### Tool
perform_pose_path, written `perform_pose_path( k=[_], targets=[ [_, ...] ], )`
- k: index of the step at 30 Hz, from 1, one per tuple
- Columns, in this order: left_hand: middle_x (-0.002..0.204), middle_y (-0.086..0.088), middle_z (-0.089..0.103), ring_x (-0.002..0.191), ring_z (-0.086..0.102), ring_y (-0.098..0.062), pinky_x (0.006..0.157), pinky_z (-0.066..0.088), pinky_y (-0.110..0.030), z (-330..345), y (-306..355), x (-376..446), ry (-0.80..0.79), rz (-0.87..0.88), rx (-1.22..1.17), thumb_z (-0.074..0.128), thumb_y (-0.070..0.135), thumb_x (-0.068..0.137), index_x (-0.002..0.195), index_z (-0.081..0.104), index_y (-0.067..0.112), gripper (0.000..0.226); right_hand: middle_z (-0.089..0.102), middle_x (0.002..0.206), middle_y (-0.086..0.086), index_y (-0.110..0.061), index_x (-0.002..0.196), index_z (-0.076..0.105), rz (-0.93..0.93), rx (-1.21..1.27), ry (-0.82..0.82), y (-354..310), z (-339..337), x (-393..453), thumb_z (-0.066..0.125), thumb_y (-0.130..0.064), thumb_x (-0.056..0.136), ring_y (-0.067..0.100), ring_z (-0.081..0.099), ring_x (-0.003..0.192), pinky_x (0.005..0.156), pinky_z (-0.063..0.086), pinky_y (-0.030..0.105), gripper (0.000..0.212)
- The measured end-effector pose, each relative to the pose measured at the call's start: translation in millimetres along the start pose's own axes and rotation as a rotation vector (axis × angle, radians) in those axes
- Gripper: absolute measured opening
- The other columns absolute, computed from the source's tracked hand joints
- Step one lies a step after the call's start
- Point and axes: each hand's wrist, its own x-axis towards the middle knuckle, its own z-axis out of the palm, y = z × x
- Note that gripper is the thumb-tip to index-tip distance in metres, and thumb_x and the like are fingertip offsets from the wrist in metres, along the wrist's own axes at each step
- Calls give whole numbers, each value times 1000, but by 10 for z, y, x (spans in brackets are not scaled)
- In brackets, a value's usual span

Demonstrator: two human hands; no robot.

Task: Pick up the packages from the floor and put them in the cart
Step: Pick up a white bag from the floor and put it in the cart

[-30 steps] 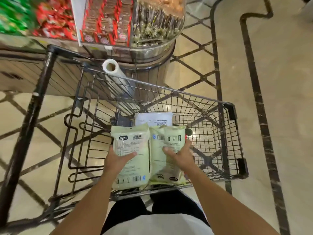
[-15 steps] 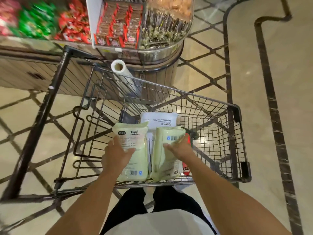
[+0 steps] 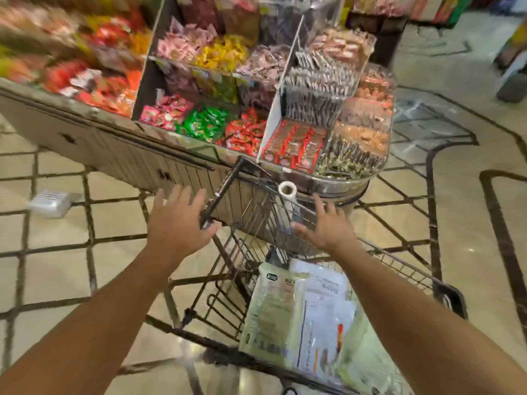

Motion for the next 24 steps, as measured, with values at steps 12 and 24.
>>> perform_pose_path(
  k=[12, 24],
  targets=[
    [158, -9, 48, 149, 37, -32, 122, 25, -58, -480, -3057, -761, 184, -336, 16, 46, 79, 87, 157, 40, 25, 89, 27, 172, 0, -33, 167, 14, -521, -138, 325, -3200, -715, 45, 11, -95, 80, 29, 29, 157, 117, 40, 55, 107],
    [158, -10, 47, 149, 37, -32, 121, 26, -57, -78, -5225, -1670, 135, -684, 12, 39, 82, 87, 158, 40, 24, 92, 26, 173, 2, -32, 166, 21, -854, -215, 362, -5927, -595, -382, 21, -88, 89, 33, 23, 158, 124, 25, 61, 95]
  ],
)
